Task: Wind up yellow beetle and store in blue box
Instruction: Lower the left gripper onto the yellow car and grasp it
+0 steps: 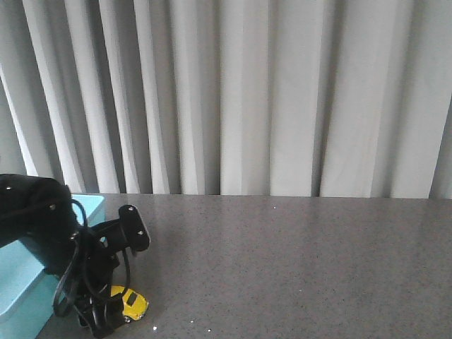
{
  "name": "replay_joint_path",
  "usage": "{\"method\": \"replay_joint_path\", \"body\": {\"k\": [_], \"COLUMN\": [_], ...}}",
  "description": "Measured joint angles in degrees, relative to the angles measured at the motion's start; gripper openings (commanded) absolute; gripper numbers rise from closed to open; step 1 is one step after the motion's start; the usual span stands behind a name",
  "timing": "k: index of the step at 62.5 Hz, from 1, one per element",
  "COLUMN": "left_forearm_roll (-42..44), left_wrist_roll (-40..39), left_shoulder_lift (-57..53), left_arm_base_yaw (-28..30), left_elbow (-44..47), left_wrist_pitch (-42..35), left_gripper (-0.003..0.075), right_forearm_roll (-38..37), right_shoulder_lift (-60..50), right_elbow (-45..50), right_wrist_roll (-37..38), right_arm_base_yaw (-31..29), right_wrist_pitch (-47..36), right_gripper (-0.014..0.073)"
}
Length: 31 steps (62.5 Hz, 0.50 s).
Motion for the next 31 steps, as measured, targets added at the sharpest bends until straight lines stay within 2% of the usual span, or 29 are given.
{"method": "replay_joint_path", "body": {"k": [15,31], "left_forearm_roll": [-0.1,0.0], "left_wrist_roll": [3.1,7.4], "left_shoulder_lift": [10.4,16.4], "left_arm_base_yaw": [1.7,3.1], "left_elbow": [-11.0,-16.2], "left_wrist_pitch": [5.2,6.9], "left_gripper": [0.0533,0.0531], "right_forearm_roll": [0.0,0.0], "right_shoulder_lift": [0.0,0.0], "right_elbow": [0.0,0.0], "right_wrist_roll": [0.0,0.0], "right_arm_base_yaw": [0.0,0.0], "right_wrist_pitch": [0.0,0.0], "right_gripper": [0.0537,0.0537]}}
